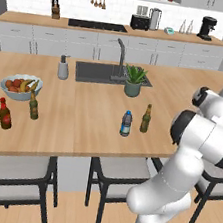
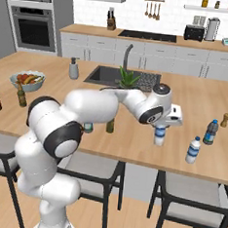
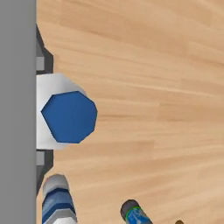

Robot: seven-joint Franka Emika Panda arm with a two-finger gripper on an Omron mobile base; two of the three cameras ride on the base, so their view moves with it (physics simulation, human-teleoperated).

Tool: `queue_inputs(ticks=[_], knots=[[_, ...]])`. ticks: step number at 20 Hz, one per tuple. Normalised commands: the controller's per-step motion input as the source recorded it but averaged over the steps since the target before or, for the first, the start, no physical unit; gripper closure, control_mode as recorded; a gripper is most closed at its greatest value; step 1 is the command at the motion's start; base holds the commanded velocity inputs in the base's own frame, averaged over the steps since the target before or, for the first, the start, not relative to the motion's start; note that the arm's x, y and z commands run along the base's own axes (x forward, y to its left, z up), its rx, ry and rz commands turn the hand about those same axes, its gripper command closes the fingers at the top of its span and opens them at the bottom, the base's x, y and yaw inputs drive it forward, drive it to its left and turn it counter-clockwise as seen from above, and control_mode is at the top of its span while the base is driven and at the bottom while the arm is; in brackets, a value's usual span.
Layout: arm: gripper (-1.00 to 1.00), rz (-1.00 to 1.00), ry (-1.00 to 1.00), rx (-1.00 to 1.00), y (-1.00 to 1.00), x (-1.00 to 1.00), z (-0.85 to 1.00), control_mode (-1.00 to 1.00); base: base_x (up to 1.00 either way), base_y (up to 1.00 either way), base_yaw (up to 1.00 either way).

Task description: Move the plastic bottles in the middle to the plastics group, and the glass bottles in the middle to the glass group.

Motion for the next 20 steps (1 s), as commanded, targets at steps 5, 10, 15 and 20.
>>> queue_inputs(ticks=[5, 10, 15, 20], knots=[[1.0, 0.0, -0.04, 0.0, -0.25, 0.27, -0.04, -1.0, 0.0, 0.0, 0.0], [1.0, 0.0, -0.05, 0.0, -0.11, 0.32, -0.08, -1.0, 0.0, 0.0, 0.0], [1.0, 0.0, -0.1, 0.0, -0.05, 0.31, -0.25, -1.0, 0.0, 0.0, 0.0], [1.0, 0.0, -0.03, 0.0, -0.24, 0.36, -0.12, -1.0, 0.0, 0.0, 0.0]])
